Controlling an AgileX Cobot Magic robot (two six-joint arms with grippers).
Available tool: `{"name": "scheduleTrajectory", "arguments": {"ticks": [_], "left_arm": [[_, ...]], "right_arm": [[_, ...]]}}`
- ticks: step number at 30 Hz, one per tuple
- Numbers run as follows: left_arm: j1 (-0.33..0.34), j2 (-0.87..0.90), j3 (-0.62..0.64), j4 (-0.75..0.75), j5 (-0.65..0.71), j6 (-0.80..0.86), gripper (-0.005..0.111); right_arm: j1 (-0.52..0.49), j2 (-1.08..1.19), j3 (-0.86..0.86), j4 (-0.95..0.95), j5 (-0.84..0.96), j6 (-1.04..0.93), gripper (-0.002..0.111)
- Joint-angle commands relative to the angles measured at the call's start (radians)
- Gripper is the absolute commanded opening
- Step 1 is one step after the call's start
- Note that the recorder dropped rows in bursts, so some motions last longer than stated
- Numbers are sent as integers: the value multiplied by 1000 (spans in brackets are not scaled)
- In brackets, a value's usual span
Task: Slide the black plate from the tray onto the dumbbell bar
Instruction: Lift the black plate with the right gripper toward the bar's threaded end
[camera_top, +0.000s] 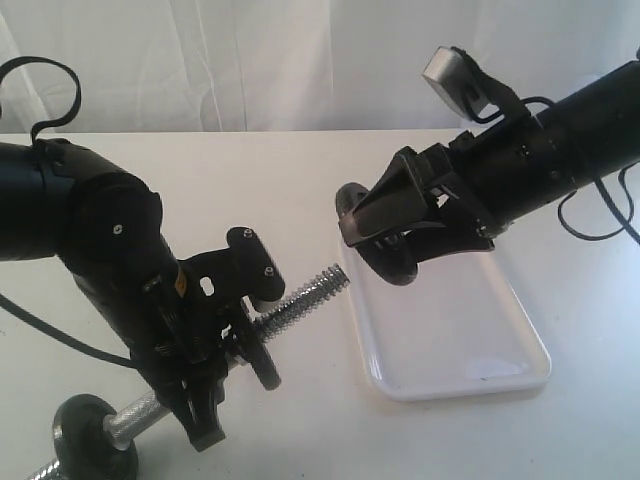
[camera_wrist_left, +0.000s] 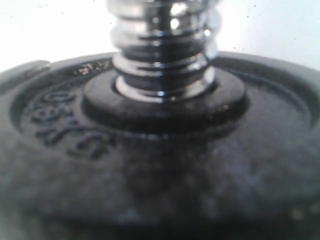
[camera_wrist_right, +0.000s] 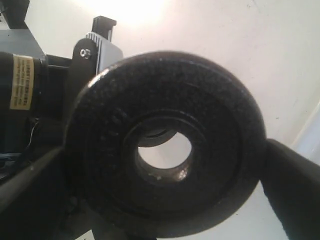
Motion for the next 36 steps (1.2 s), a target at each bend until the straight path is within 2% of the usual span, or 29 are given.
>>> {"name": "scheduleTrajectory", "arguments": {"ticks": [1, 36], "left_arm": [[-1, -53, -27, -10, -2, 4, 0], [-1, -53, -27, -29, -4, 4, 0]], "right_arm": [[-8, 24, -1, 82, 6, -27, 0], [43, 177, 24, 176, 6, -52, 0]]}}
